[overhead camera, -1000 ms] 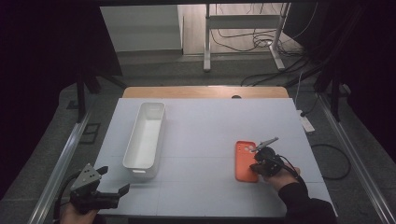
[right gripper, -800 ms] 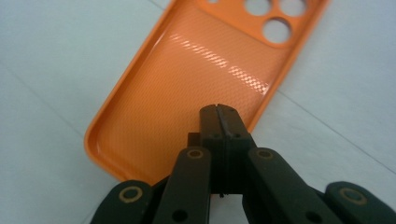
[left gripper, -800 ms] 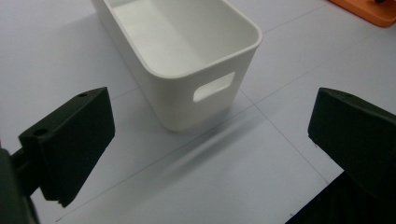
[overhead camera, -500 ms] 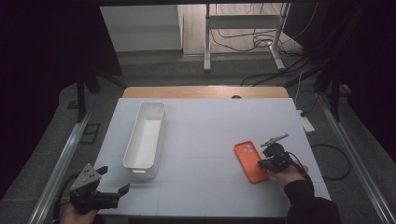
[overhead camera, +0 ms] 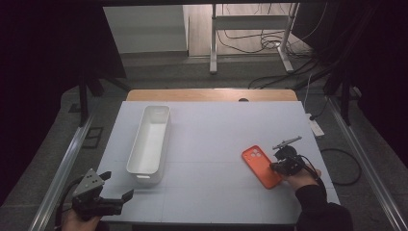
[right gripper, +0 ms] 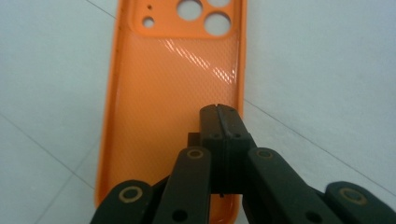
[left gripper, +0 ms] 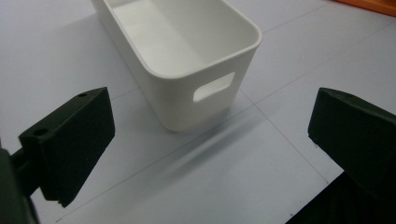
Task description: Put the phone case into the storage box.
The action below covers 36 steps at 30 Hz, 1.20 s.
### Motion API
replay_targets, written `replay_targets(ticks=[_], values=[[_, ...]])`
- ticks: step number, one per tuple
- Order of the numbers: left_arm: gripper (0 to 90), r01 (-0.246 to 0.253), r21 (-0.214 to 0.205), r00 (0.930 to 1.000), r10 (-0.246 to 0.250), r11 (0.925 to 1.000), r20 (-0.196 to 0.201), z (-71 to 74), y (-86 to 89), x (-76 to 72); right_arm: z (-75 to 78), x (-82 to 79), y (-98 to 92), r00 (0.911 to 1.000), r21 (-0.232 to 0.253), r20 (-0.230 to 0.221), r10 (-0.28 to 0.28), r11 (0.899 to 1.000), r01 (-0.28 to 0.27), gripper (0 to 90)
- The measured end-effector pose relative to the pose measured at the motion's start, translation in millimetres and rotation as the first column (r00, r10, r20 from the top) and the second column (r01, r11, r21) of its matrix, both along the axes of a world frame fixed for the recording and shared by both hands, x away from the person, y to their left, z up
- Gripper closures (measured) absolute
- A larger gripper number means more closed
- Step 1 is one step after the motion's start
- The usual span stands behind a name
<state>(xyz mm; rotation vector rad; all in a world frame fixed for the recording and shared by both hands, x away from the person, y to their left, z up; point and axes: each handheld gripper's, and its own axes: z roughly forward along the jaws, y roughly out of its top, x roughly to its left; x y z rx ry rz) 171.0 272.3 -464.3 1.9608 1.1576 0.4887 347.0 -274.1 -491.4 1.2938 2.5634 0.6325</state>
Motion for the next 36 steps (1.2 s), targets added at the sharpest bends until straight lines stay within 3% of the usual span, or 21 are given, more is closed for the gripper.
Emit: replay_targets(ticks=[5,7,9,18,19,22,27,29,32,36], values=[[1.3,0.000,0.002,1.0000,0.000,1.0000,-0.001,0.0,-0.1,0.2,8.5,-1.7,0.2,0.9994,0.043,0.035,-0.003,0.999,0.002,89.2],[1.4,0.001,0.003,1.0000,-0.001,1.0000,-0.001,0.1,-0.3,0.3,14.2,-2.5,-0.2,0.9976,0.055,0.068,-0.012,0.998,0.008,80.2],[1.4,0.001,0.003,1.0000,-0.001,1.0000,-0.001,0.0,-0.3,0.4,16.0,-2.5,-0.4,0.9965,0.058,0.080,-0.021,0.998,0.017,77.1],[1.5,0.002,0.005,1.0000,-0.002,1.0000,-0.001,-0.1,-0.3,0.3,25.7,1.1,0.0,0.9883,0.066,0.151,-0.026,0.998,0.016,37.7],[1.5,0.002,0.005,1.0000,-0.002,1.0000,-0.001,-0.1,-0.3,0.3,25.7,1.1,0.0,0.9883,0.066,0.151,-0.026,0.998,0.016,37.7],[1.5,0.002,0.004,1.0000,-0.002,1.0000,-0.001,0.0,-0.3,0.2,26.6,4.3,-1.2,0.9850,0.074,0.166,-0.046,0.997,0.034,22.4],[1.5,0.004,0.006,1.0000,-0.004,1.0000,-0.001,0.0,-0.5,0.0,26.1,8.7,-4.1,0.9864,0.101,0.148,-0.071,0.993,0.057,4.6],[1.5,0.003,0.006,1.0000,-0.003,1.0000,-0.001,0.0,-0.4,0.0,25.3,10.1,-5.9,0.9837,0.101,0.163,-0.076,0.993,0.060,0.0],[1.5,0.004,0.007,1.0000,-0.004,1.0000,0.000,0.0,-0.4,-0.1,23.7,10.5,-8.4,0.9797,0.101,0.182,-0.084,0.993,0.067,0.0],[1.6,0.005,0.009,1.0000,-0.005,0.9999,0.000,0.0,-0.7,-0.1,19.1,10.5,-10.3,0.9815,0.085,0.176,-0.075,0.995,0.060,0.0]])
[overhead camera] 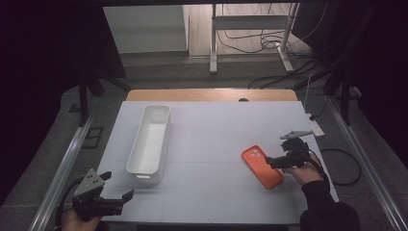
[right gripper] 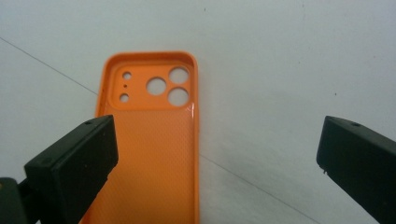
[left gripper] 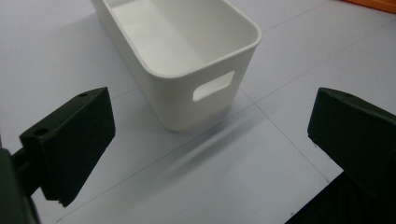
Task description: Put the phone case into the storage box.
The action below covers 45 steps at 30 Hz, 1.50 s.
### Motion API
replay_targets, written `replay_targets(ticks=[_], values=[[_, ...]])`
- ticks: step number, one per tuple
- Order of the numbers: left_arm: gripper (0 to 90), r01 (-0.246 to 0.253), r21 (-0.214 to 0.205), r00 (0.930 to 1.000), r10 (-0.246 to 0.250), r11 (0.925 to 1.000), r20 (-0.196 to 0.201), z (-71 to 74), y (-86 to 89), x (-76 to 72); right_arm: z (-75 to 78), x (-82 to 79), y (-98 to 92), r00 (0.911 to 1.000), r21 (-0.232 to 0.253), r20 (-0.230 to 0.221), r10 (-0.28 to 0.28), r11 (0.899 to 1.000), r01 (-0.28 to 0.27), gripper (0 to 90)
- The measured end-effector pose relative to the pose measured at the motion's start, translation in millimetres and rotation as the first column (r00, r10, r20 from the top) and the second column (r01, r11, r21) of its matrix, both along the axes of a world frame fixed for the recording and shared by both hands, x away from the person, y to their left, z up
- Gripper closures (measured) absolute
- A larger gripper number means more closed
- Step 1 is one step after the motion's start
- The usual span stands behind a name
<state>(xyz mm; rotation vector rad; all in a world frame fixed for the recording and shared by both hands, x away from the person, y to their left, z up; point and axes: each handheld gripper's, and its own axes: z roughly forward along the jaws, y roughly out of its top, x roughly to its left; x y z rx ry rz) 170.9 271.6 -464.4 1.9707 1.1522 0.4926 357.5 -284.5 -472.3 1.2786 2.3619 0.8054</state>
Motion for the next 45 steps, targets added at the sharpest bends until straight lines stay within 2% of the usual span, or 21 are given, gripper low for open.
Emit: replay_targets(ticks=[6,11,15,17,23,28,31,32,33,37,40,41,43,45], values=[[1.6,0.001,0.003,1.0000,-0.001,1.0000,0.001,-0.1,-0.2,-0.1,-7.9,1.0,-1.4,0.9996,-0.034,-0.026,-0.007,0.999,0.006,0.0],[1.5,0.002,0.003,1.0000,-0.002,1.0000,0.000,-0.1,-0.7,-0.2,-15.7,1.5,-2.7,0.9982,-0.042,-0.059,-0.009,0.999,0.007,0.0],[1.6,0.003,0.006,1.0000,-0.003,1.0000,0.001,-0.2,-1.0,-0.2,-23.1,2.5,-2.2,0.9962,-0.057,-0.087,-0.007,0.998,0.002,0.0],[1.6,0.002,0.008,1.0000,-0.002,1.0000,0.002,-0.1,-1.1,0.0,-28.7,3.3,-1.3,0.9933,-0.073,-0.116,-0.002,0.997,-0.006,0.0],[1.6,0.004,0.014,1.0000,-0.004,0.9999,0.002,-0.1,-1.6,-0.1,-38.1,4.1,1.2,0.9887,-0.101,-0.149,0.012,0.994,-0.027,0.0],[1.7,0.003,0.013,1.0000,-0.003,0.9999,0.002,-0.2,-1.6,0.0,-39.1,4.0,2.3,0.9850,-0.089,-0.170,0.026,0.995,-0.042,0.1],[1.7,0.003,0.012,1.0000,-0.003,0.9999,0.002,-0.3,-1.5,0.1,-35.9,3.5,2.8,0.9842,-0.087,-0.173,0.036,0.995,-0.051,11.7],[1.7,0.003,0.011,1.0000,-0.003,0.9999,0.001,-0.2,-1.3,0.1,-33.5,2.8,2.8,0.9840,-0.081,-0.173,0.045,0.995,-0.060,18.3],[1.7,0.003,0.011,1.0000,-0.003,0.9999,0.001,-0.2,-1.3,0.1,-33.5,2.8,2.8,0.9840,-0.081,-0.173,0.045,0.995,-0.060,18.3],[1.7,0.002,0.008,1.0000,-0.002,1.0000,-0.001,-0.2,-1.1,0.3,-26.9,1.6,3.0,0.9784,-0.062,-0.194,0.072,0.994,-0.085,48.3],[1.7,0.000,0.005,1.0000,0.000,1.0000,-0.003,-0.3,-0.7,0.6,-25.2,3.2,0.9,0.9737,-0.037,-0.217,0.070,0.996,-0.079,63.7],[1.7,0.000,0.005,1.0000,0.000,1.0000,-0.003,-0.3,-0.7,0.6,-25.2,3.2,0.9,0.9737,-0.037,-0.217,0.070,0.996,-0.079,63.7],[1.7,-0.001,0.003,1.0000,0.001,1.0000,-0.004,-0.4,-0.4,0.8,-24.7,4.4,-1.1,0.9710,-0.020,-0.229,0.067,0.997,-0.074,72.7],[1.7,-0.003,0.001,1.0000,0.003,1.0000,-0.007,-0.5,-0.1,1.1,-24.6,5.1,-1.6,0.9678,-0.008,-0.241,0.073,0.997,-0.078,77.3]])
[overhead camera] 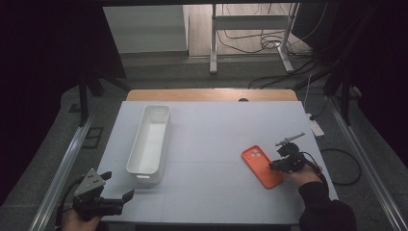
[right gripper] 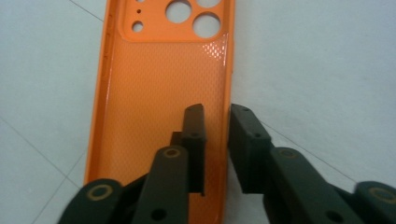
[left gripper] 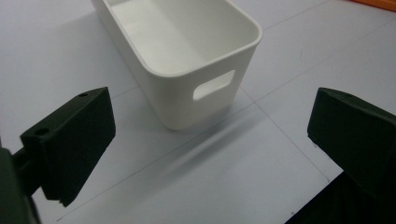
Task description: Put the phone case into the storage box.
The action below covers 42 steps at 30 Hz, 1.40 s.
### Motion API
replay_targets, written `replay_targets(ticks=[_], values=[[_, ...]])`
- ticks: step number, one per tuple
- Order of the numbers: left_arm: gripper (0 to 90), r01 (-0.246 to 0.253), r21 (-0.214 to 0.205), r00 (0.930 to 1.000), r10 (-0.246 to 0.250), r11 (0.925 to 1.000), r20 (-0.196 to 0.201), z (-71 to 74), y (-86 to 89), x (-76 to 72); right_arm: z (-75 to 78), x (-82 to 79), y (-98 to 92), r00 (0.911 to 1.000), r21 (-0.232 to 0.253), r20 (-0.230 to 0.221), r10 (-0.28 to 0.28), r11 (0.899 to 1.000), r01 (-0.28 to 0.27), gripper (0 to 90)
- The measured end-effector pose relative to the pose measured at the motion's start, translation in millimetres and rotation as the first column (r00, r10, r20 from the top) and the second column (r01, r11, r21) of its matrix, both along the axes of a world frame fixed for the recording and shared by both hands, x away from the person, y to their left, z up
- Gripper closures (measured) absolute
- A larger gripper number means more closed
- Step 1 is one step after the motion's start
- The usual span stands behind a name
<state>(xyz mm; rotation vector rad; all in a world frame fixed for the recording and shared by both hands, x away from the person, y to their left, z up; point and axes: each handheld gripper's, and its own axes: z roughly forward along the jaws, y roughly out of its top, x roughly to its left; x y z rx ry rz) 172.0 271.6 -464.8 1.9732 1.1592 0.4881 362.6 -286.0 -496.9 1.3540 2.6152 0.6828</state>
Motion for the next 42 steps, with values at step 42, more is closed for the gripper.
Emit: replay_targets(ticks=[42], values=[[0.2,0.015,-0.036,0.9986,-0.016,0.9992,-0.050,-0.5,3.0,5.6,32.9,-13.3,4.3,0.9892,0.056,0.144,-0.030,0.998,0.022,89.5]])
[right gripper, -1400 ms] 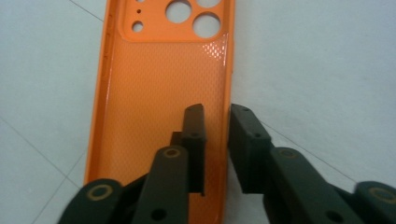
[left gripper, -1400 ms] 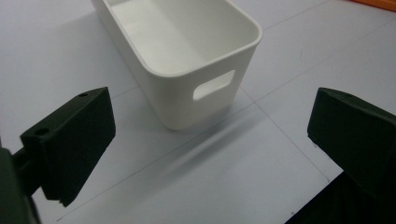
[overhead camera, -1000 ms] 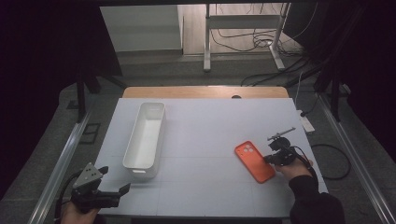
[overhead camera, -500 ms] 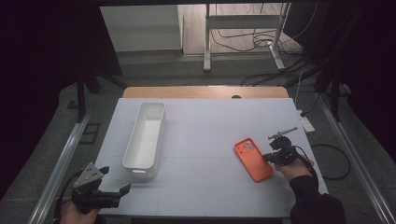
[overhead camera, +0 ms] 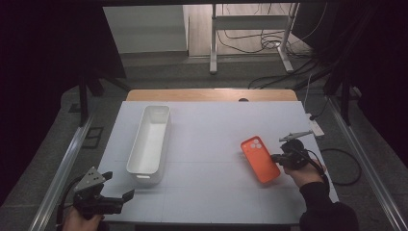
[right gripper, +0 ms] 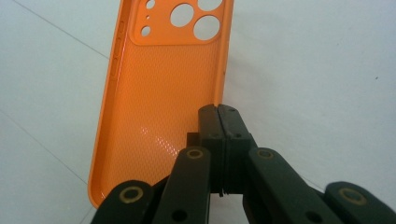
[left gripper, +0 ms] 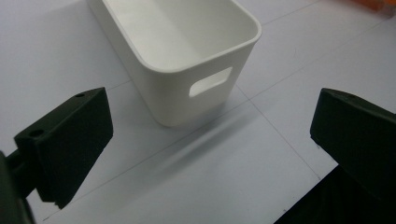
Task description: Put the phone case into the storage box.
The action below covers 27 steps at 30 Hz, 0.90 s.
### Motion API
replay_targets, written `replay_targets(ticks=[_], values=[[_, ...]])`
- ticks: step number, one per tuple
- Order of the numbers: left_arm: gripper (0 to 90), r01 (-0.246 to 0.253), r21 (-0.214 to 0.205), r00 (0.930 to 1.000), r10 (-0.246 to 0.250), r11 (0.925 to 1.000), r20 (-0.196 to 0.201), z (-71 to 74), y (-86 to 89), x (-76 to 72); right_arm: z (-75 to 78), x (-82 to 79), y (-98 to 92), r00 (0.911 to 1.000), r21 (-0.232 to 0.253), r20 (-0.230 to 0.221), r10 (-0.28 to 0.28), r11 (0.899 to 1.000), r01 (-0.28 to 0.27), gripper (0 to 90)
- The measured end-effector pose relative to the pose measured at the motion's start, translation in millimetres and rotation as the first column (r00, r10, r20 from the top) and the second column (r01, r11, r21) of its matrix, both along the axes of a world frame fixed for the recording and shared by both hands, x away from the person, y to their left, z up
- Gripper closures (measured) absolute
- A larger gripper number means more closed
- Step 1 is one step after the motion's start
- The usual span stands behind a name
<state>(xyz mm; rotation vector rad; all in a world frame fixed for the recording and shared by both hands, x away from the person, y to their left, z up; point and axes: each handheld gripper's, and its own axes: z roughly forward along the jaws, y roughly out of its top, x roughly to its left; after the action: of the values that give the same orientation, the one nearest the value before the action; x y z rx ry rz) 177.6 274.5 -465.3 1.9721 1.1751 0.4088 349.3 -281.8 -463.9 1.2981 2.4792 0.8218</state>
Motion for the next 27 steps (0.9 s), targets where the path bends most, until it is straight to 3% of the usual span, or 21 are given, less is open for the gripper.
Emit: replay_targets(ticks=[14,27], values=[[0.0,0.005,-0.030,0.9996,-0.005,0.9996,-0.029,0.4,1.6,3.7,14.2,-8.1,2.6,0.9978,0.054,0.067,-0.006,0.999,0.003,89.5],[0.0,0.020,-0.064,0.9997,-0.021,0.9977,-0.013,4.6,-4.6,12.4,22.1,-11.8,5.5,0.9952,0.093,0.098,0.000,0.996,-0.009,89.5]])
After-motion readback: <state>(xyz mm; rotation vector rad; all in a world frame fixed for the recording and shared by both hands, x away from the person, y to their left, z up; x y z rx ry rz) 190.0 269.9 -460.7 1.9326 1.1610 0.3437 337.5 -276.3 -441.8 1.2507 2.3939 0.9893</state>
